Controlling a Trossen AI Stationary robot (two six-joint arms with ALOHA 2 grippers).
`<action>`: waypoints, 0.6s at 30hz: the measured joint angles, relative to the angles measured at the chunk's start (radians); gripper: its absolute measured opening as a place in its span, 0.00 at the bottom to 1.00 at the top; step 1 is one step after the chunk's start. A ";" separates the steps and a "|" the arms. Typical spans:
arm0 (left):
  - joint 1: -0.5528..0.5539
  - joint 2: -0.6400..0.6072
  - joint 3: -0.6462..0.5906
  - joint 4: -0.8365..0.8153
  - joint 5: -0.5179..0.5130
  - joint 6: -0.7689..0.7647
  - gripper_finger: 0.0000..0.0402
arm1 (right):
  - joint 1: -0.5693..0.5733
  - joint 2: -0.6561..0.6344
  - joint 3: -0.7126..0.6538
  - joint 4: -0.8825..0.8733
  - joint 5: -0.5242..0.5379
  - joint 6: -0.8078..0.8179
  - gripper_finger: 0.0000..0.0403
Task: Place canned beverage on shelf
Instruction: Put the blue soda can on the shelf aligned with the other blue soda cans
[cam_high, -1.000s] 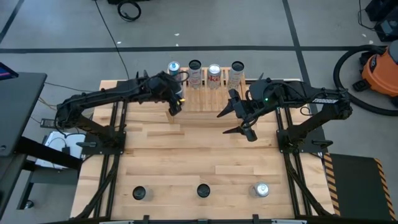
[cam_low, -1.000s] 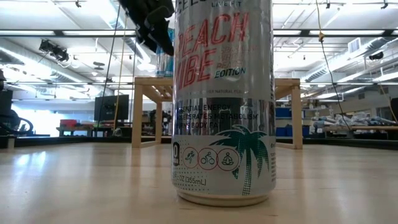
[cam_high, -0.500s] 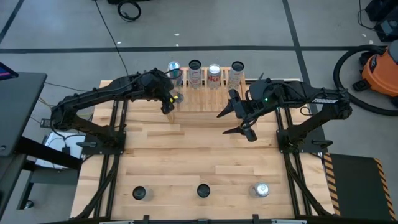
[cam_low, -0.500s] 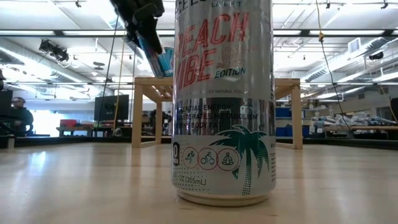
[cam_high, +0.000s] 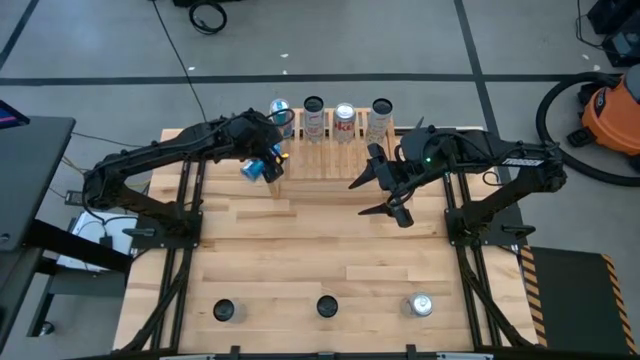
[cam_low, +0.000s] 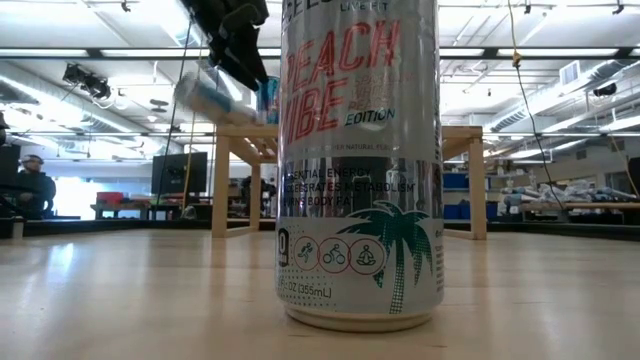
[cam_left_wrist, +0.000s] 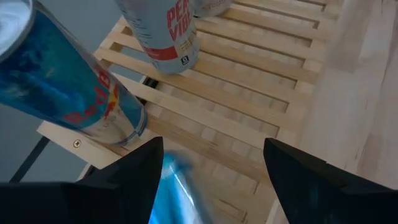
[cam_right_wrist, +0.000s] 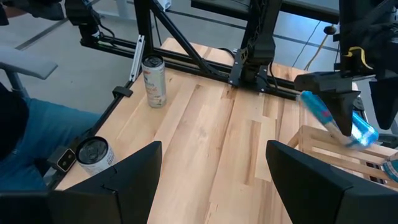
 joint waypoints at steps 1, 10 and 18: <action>0.000 0.000 0.000 0.000 0.000 0.000 0.69 | 0.000 0.000 0.000 0.000 0.000 0.000 0.74; -0.017 -0.002 0.000 -0.069 0.000 -0.011 0.69 | 0.000 0.000 0.000 0.000 0.000 0.000 0.74; -0.061 -0.041 0.000 -0.145 0.001 -0.044 0.69 | 0.000 0.000 0.000 0.000 0.003 0.000 0.74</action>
